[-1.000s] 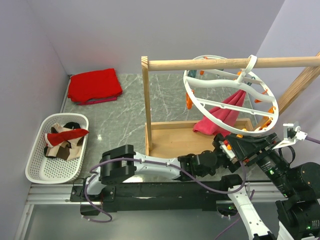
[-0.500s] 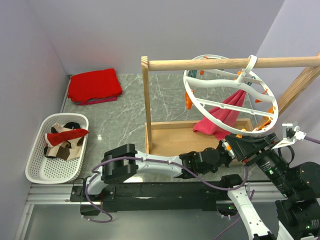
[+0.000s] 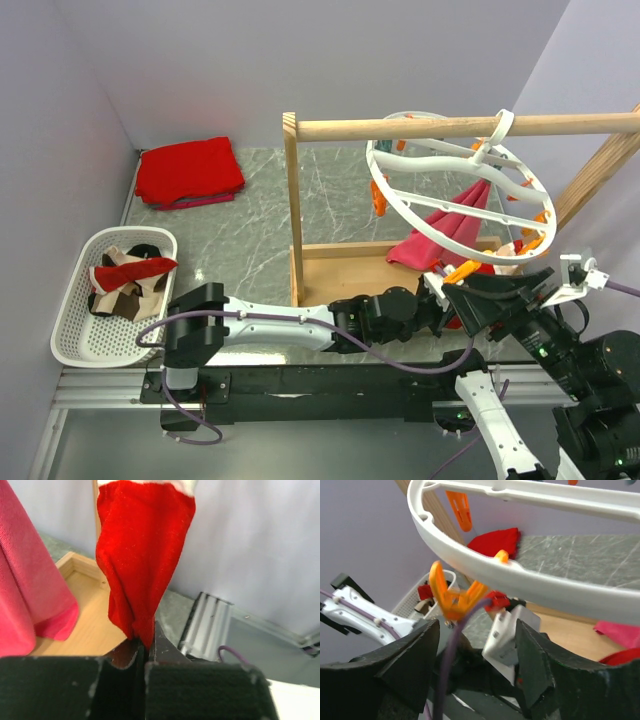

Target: Remove the socks clipped to the hanger

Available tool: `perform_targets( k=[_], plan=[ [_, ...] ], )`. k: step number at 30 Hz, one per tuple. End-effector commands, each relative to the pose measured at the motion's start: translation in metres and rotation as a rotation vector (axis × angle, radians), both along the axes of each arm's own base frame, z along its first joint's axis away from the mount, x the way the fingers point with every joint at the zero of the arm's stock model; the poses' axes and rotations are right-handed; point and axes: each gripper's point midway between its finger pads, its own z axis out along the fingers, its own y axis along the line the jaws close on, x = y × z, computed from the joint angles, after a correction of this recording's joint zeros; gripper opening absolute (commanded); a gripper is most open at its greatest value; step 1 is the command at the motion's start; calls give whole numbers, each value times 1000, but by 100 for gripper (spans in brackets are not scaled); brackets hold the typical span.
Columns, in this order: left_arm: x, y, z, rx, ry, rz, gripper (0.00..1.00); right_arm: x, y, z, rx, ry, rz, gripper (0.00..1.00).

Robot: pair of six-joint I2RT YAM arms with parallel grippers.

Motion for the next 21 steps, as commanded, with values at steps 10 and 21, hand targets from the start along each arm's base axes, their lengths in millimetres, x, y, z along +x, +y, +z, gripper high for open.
perform_targets(
  k=[10,21],
  plan=[
    [-22,42,69,-159,86,-74,1,-30,-21,2,-64,-29,-90,88],
    [-22,85,85,-197,116,-44,1,-50,-47,29,-64,-91,-227,87]
  ],
)
